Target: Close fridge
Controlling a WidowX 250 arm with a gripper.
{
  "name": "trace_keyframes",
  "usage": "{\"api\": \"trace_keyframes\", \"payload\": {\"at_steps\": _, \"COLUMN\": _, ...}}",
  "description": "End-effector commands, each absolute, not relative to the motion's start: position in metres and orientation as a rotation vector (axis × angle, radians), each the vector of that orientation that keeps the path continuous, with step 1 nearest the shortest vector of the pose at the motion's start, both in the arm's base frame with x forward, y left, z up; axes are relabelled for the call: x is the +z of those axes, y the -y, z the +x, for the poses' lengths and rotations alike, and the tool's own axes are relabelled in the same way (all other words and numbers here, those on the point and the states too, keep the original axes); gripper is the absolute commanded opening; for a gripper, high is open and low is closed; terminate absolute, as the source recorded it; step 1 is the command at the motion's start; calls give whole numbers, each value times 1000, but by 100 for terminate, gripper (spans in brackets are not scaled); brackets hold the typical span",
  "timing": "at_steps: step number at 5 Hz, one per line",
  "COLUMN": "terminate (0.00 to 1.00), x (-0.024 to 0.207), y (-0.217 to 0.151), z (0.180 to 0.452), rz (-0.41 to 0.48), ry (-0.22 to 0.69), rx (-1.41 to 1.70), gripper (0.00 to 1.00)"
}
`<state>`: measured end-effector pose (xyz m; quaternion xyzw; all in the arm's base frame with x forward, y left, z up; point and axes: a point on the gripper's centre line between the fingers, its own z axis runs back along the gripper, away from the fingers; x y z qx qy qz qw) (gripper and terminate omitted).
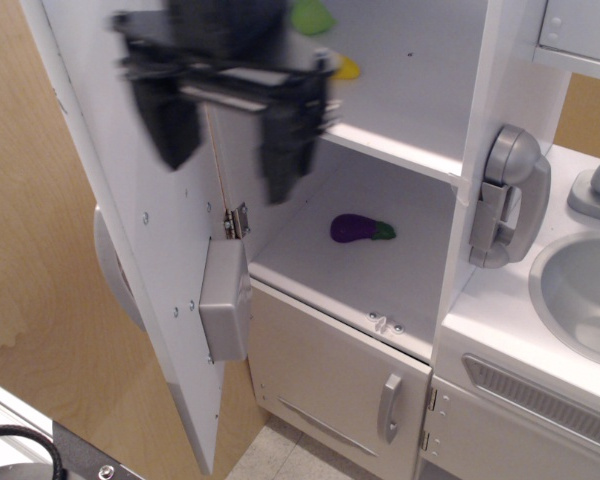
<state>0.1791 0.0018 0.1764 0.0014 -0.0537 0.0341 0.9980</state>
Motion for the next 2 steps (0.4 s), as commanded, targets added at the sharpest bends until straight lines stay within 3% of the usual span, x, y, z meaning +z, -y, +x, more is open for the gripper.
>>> {"api": "trace_keyframes", "payload": {"at_steps": 1, "terminate": 0, "x": 197, "y": -41, "z": 146, "rz": 12, "ry": 136, "rx": -53, "gripper": 100}}
{"api": "trace_keyframes", "payload": {"at_steps": 2, "terminate": 0, "x": 197, "y": -55, "z": 137, "rz": 22, "ry": 124, "rx": -54, "gripper": 100}}
